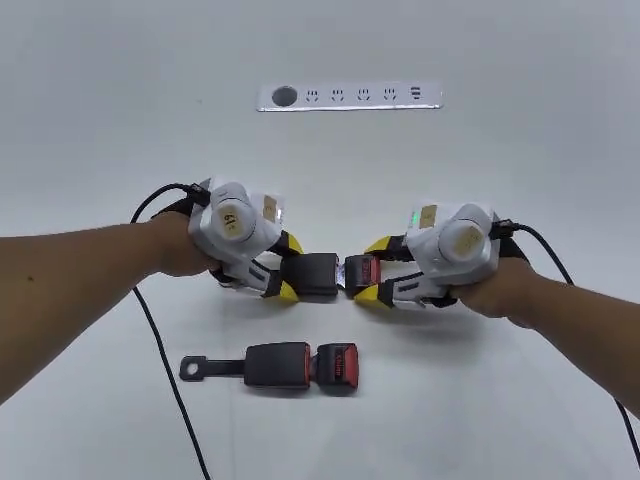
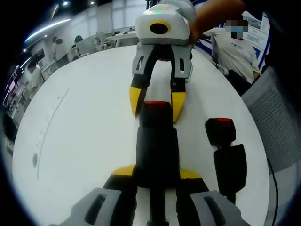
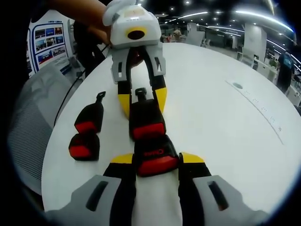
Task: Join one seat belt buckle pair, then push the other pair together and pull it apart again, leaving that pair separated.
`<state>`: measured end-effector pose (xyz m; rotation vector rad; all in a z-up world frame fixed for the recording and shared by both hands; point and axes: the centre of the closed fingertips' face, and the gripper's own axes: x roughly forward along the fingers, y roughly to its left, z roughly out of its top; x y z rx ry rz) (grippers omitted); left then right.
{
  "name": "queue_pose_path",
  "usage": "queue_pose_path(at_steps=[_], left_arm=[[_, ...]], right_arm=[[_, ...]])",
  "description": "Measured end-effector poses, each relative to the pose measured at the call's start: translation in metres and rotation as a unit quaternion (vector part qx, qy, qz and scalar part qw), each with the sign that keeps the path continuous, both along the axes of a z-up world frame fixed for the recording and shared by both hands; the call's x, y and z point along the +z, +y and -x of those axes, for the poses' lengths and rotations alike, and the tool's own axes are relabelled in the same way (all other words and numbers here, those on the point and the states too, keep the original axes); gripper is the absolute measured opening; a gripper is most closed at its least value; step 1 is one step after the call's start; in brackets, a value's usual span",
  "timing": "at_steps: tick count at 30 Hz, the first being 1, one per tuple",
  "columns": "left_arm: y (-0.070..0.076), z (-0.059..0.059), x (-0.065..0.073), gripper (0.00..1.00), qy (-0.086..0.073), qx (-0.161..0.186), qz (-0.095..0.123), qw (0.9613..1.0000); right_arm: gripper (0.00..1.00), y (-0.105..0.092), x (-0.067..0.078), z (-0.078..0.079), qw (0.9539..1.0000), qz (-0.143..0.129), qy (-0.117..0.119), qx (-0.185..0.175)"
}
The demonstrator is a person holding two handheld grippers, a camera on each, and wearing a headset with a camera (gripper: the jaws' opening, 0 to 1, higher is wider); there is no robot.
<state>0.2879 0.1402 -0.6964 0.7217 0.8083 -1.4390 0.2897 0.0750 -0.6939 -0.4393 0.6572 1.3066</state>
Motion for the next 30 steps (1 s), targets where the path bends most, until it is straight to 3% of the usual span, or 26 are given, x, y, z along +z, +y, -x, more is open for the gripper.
queue_pose_path(at_steps=[25, 30], left_arm=[[-0.002, 0.003, 0.004, 0.32, -0.005, -0.003, -0.01, 0.9999], [0.0, 0.003, 0.003, 0.32, -0.005, -0.005, -0.008, 0.9999]], right_arm=[[0.33, -0.004, -0.001, -0.001, 0.9998, 0.018, -0.007, -0.001], [0.33, -0.012, 0.001, 0.001, 0.9998, 0.019, -0.006, 0.003]])
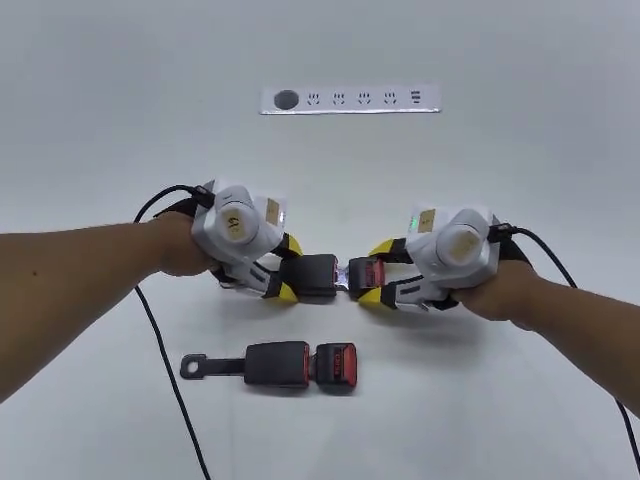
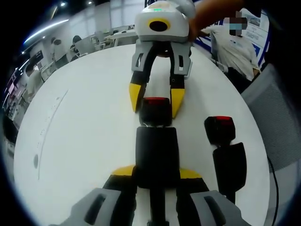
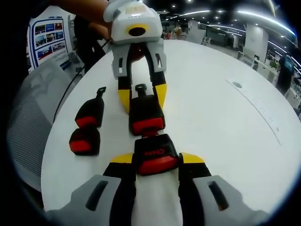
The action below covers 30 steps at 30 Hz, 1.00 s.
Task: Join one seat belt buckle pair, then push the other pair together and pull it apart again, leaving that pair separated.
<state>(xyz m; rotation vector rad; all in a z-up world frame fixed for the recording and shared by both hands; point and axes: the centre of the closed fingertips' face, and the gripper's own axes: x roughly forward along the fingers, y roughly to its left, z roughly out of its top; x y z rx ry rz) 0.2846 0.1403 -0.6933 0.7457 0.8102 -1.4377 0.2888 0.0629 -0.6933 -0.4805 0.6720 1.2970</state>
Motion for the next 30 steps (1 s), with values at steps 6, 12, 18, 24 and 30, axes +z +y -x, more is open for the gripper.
queue_pose_path(at_steps=[6, 12, 18, 24, 30], left_arm=[[0.0, 0.001, 0.001, 0.32, 0.001, 0.003, 0.002, 1.0], [0.0, 0.001, 0.0, 0.32, 0.002, 0.004, 0.004, 1.0], [0.0, 0.001, 0.001, 0.32, 0.003, 0.004, 0.006, 1.0], [0.0, 0.001, 0.002, 0.32, 0.003, 0.004, 0.007, 1.0], [0.001, 0.0, 0.0, 0.32, 0.003, 0.004, 0.007, 1.0]], right_arm=[[0.33, -0.004, -0.001, 0.001, 1.0, -0.002, 0.002, -0.001], [0.33, -0.005, -0.002, 0.002, 1.0, -0.005, 0.003, 0.001], [0.34, -0.013, 0.0, 0.002, 1.0, -0.005, 0.003, 0.0], [0.34, -0.025, 0.0, 0.004, 1.0, -0.004, 0.005, -0.001], [0.34, -0.039, 0.001, 0.004, 0.9999, -0.006, 0.006, -0.011]])
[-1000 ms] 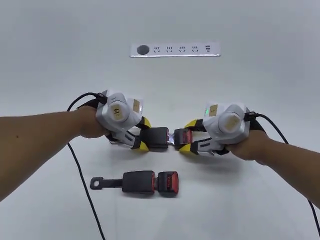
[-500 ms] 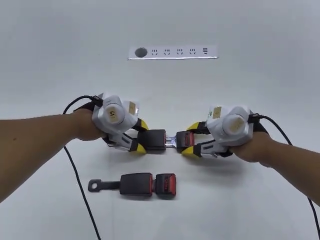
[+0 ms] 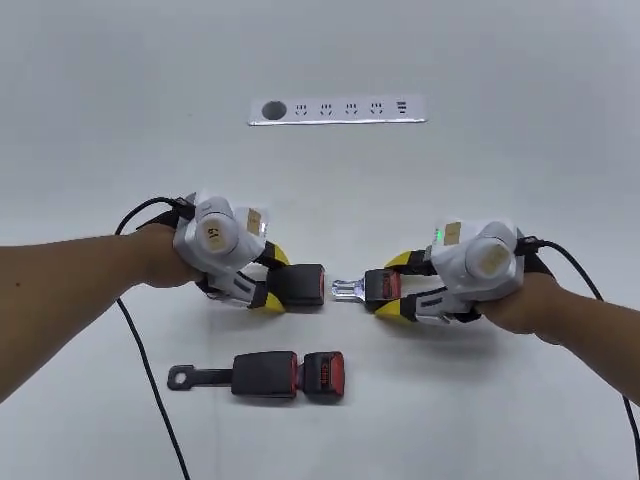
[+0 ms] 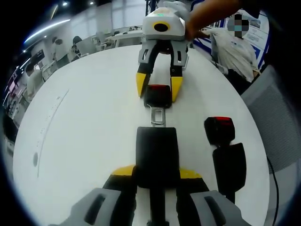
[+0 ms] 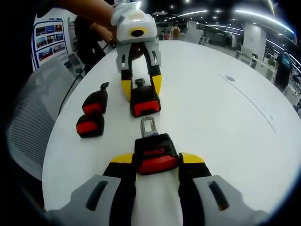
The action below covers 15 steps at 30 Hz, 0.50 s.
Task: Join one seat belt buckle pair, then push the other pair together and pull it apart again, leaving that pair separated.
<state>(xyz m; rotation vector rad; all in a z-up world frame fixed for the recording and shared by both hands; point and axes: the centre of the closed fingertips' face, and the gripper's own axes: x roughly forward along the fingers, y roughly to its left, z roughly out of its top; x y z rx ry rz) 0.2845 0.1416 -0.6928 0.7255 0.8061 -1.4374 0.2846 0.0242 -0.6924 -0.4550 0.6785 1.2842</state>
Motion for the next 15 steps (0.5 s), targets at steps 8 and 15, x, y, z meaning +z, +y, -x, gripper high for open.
queue_pose_path(at_steps=[8, 15], left_arm=[[0.0, -0.001, 0.0, 0.32, 0.0, 0.0, 0.002, 1.0], [0.0, 0.0, 0.0, 0.32, 0.001, 0.001, 0.005, 1.0]], right_arm=[[0.34, -0.023, -0.001, -0.002, 0.9999, 0.003, -0.003, -0.014], [0.34, -0.039, -0.007, 0.002, 0.9998, 0.004, -0.002, -0.019]])
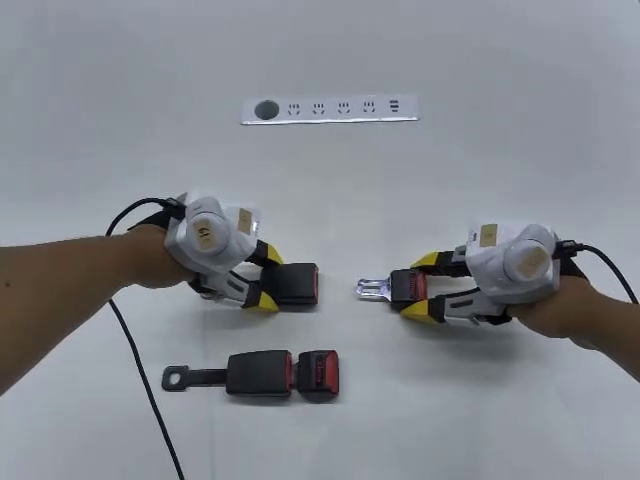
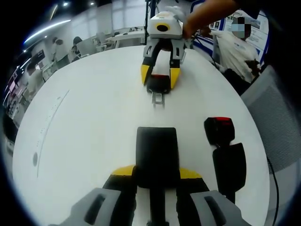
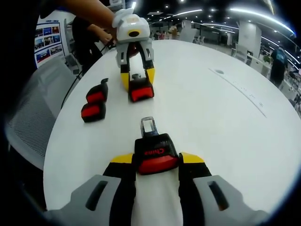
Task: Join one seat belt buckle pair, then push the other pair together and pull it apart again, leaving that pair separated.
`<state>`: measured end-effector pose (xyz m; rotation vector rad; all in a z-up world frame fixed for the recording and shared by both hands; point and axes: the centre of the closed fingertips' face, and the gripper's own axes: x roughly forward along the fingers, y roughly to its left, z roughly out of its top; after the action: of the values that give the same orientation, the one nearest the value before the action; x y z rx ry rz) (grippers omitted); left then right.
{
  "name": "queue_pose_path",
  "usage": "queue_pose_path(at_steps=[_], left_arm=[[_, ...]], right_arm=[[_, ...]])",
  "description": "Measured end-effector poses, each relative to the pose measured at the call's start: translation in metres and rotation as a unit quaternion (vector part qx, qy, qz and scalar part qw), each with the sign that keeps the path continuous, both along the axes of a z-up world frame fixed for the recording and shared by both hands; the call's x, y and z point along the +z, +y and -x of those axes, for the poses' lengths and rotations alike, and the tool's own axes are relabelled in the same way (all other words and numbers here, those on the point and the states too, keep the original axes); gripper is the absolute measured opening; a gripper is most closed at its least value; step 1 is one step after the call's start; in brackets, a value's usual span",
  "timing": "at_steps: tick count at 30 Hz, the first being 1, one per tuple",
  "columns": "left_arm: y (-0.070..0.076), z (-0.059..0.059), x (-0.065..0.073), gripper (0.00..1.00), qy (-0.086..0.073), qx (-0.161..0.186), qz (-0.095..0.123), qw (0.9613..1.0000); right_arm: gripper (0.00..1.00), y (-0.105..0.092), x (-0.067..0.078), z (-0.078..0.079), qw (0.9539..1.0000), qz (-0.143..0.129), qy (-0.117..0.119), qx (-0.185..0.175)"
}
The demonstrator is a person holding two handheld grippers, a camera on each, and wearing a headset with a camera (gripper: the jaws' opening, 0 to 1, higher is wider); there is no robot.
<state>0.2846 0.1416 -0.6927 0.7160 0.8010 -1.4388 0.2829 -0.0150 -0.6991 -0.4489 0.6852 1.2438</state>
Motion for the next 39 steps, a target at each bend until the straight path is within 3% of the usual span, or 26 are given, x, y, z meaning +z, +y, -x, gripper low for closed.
queue_pose_path(at_steps=[28, 39], left_arm=[[0.0, -0.002, -0.001, 0.33, 0.002, 0.0, 0.004, 1.0], [-0.002, 0.0, 0.001, 0.33, 0.002, 0.001, 0.006, 1.0]], right_arm=[[0.34, -0.045, 0.007, 0.013, 0.9998, 0.001, 0.002, -0.018], [0.35, -0.048, 0.012, 0.013, 0.9998, 0.005, 0.002, -0.022]])
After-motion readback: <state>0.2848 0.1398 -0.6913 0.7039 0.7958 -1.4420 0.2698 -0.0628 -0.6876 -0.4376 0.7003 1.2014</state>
